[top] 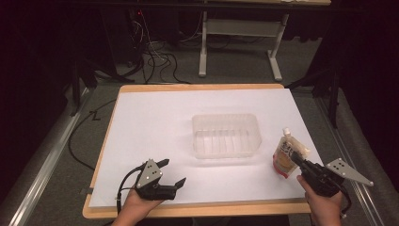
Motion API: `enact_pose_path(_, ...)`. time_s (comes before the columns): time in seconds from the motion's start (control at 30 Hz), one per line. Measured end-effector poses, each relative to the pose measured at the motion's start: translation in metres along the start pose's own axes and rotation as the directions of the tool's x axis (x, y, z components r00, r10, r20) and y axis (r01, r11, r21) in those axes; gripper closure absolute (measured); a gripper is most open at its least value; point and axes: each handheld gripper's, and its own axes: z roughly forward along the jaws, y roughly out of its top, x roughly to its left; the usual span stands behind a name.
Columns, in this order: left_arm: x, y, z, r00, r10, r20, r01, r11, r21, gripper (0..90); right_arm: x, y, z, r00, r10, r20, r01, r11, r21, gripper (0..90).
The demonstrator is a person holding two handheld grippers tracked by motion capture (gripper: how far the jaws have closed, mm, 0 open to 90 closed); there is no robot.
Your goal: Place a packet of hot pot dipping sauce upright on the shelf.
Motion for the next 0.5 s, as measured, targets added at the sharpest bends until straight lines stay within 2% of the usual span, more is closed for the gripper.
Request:
enact_pose_path(0.33, 0.001, 0.0, -0.001, 0.9999, -0.007, -0.009, 0.007, 0.9999, -0.009, 15.0, 0.022, 0.013, 0.003, 0.9943, 0.031, -0.102, -0.036, 0.998, -0.042, 90.0)
enact_pose_path(0.5, 0.001, 0.0, -0.002, 1.0, -0.002, -0.005, 0.002, 0.9999, -0.011, 15.0, 0.035, 0.021, 0.009, 0.9912, 0.023, -0.131, -0.03, 0.998, -0.049, 90.0)
